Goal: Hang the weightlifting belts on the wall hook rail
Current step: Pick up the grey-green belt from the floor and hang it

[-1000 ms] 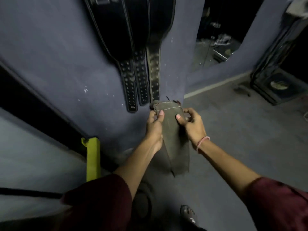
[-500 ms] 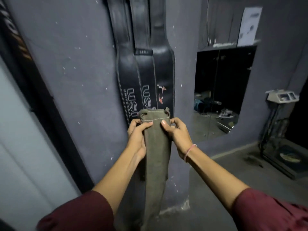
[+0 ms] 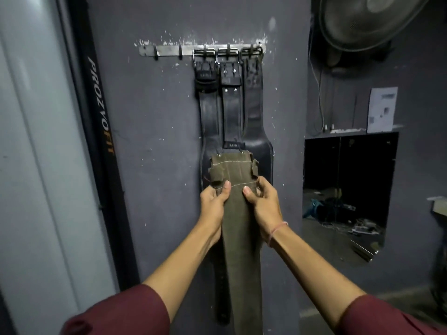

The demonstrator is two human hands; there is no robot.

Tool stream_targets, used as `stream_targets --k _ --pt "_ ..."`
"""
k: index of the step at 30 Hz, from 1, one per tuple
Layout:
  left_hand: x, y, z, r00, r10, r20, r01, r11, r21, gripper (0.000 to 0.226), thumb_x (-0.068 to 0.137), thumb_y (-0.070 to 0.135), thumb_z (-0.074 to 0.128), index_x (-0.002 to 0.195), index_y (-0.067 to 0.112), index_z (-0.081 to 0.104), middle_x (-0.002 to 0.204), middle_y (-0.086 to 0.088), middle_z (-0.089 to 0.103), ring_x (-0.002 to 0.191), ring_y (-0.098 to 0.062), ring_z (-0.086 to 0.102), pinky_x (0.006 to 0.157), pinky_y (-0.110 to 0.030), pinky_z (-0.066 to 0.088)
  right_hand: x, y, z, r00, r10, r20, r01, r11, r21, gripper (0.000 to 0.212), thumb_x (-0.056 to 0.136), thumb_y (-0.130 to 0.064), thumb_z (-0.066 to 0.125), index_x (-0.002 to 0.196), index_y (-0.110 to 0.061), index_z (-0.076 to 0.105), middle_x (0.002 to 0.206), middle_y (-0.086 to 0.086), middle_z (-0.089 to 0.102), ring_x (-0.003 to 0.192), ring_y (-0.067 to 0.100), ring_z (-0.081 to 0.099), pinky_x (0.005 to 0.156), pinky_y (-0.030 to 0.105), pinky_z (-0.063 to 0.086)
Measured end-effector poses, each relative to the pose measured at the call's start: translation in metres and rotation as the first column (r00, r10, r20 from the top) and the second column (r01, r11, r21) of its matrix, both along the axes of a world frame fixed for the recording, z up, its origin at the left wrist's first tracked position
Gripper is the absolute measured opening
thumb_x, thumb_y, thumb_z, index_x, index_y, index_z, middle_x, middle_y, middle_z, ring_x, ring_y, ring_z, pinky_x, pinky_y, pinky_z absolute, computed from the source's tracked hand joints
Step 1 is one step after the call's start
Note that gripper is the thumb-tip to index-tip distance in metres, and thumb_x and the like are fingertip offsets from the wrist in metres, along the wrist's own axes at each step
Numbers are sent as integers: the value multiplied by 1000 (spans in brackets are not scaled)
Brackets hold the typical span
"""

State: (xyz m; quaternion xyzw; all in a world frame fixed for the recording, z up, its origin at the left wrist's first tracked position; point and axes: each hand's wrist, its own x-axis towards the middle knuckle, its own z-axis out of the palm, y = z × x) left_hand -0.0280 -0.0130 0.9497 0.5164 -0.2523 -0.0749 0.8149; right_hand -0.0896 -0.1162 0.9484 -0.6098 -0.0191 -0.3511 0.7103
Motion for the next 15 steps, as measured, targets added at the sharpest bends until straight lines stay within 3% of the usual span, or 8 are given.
stream_targets --k 4,8,11,15 --pt "-3 -11 30 995 93 32 -91 993 -70 39 98 17 57 114 -18 54 109 -33 65 94 -36 64 81 -44 56 1 -10 30 999 10 44 -8 999 -47 17 91 0 62 106 8 61 104 28 69 93 31 68 90 48 57" --pt "3 -19 49 976 197 89 -185 974 -129 53 86 40 70 99 -10 58 92 -20 64 86 -31 61 86 -61 52 -7 -16 28 995 73 74 -68 995 -68 26 86 4 66 110 11 62 106 25 71 92 29 70 85 43 59" --pt "6 -23 59 959 262 105 -246 958 -145 30 92 32 66 89 2 60 87 -16 64 83 -26 62 81 -51 56 -14 -16 -41 998 57 -31 -59 995 -77 26 79 2 74 104 6 69 103 20 74 91 29 71 81 41 60" --pt "18 -25 66 952 272 144 -253 958 -135 24 96 26 62 87 4 58 83 -11 65 78 -18 64 70 -32 55 -31 -14 -118 962 86 -257 -91 996 -7 19 80 -2 75 97 6 72 95 19 76 90 38 72 74 41 61"
